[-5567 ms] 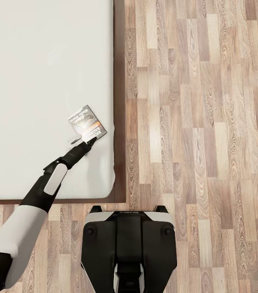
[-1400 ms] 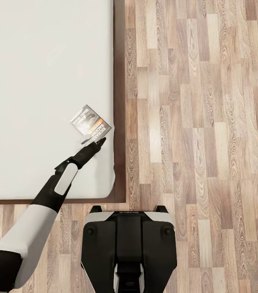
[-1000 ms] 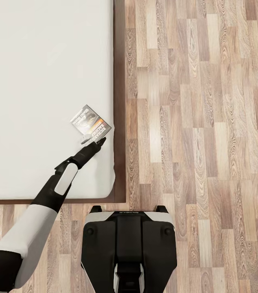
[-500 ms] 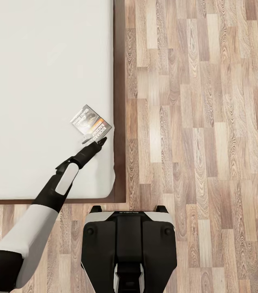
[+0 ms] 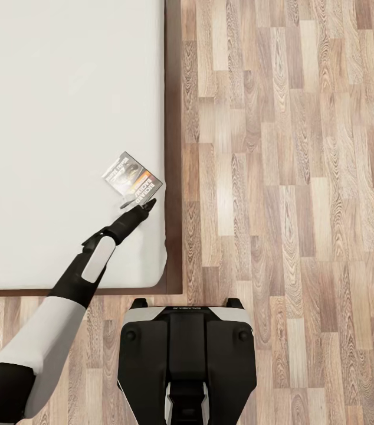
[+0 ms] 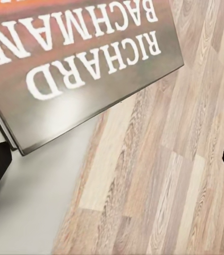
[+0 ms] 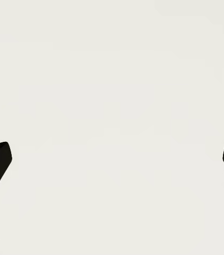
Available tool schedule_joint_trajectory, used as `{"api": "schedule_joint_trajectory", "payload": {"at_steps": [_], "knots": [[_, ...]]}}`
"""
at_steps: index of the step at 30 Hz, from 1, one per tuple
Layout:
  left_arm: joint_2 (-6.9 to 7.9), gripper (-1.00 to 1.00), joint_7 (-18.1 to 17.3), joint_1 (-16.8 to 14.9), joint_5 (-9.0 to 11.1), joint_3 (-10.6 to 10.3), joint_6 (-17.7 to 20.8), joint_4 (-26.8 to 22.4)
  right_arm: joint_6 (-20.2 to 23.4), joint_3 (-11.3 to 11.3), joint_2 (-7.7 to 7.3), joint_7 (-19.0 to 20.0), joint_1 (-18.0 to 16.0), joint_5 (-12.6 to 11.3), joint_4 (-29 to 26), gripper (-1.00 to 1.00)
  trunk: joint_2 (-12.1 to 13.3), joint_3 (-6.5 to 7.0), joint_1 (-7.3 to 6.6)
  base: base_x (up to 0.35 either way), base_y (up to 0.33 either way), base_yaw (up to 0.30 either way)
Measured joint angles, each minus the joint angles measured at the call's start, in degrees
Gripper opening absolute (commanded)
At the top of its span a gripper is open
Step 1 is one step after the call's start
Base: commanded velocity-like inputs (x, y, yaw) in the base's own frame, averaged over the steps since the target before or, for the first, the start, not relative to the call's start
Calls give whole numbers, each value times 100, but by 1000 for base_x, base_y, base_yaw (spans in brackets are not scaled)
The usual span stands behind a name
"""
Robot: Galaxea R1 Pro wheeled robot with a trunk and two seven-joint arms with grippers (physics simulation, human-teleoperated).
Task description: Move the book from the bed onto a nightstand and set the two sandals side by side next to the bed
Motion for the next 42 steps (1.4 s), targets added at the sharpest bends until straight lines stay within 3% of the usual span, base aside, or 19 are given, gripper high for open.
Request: {"api": "schedule_joint_trajectory", "payload": {"at_steps": [42], "knots": [[-53,100,5,-162,0,-9,0,38,0,114,5,0,0,-6,0,100,0,0,0,0,0,0]]}}
